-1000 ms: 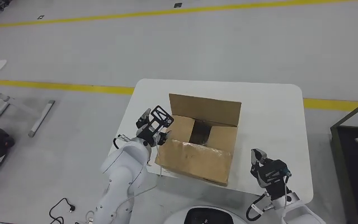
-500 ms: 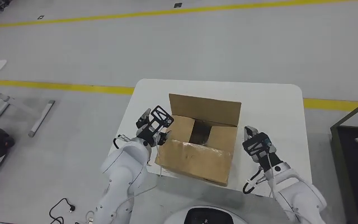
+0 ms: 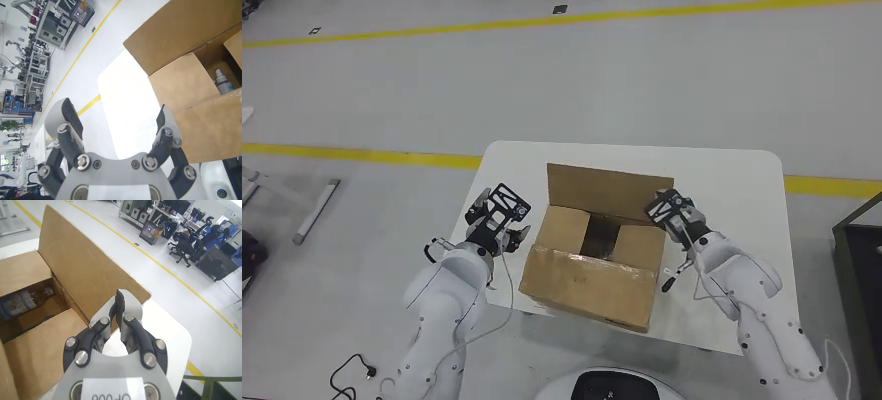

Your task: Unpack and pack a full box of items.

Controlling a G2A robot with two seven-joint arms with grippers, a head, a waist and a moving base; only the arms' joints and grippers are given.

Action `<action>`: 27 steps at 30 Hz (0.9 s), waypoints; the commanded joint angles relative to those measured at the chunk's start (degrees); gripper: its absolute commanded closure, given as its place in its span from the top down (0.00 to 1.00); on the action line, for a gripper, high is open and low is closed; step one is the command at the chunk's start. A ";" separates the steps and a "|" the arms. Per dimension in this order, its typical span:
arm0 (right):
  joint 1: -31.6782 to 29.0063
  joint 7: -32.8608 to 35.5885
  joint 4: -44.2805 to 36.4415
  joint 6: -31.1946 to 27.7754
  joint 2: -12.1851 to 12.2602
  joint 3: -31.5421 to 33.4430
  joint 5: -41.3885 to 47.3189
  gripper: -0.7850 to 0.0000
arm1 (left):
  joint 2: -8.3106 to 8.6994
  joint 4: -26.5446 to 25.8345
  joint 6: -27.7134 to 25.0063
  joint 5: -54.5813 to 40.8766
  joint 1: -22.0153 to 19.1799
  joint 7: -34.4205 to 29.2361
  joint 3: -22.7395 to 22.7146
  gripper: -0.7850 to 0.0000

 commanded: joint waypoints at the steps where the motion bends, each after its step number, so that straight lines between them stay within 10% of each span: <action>1: 2.23 0.37 3.02 -0.46 -0.51 -0.74 1.21 0.00 | -0.01 0.00 0.02 0.01 0.00 0.01 0.02 1.00; 15: 7.68 -0.57 10.82 -8.87 -2.53 -2.46 11.04 0.00 | -0.01 0.00 0.02 0.01 0.00 0.01 0.02 1.00; 27: -12.64 8.08 -14.50 -30.51 3.12 12.13 23.42 0.00 | -0.01 0.00 0.02 0.01 0.00 0.01 0.02 1.00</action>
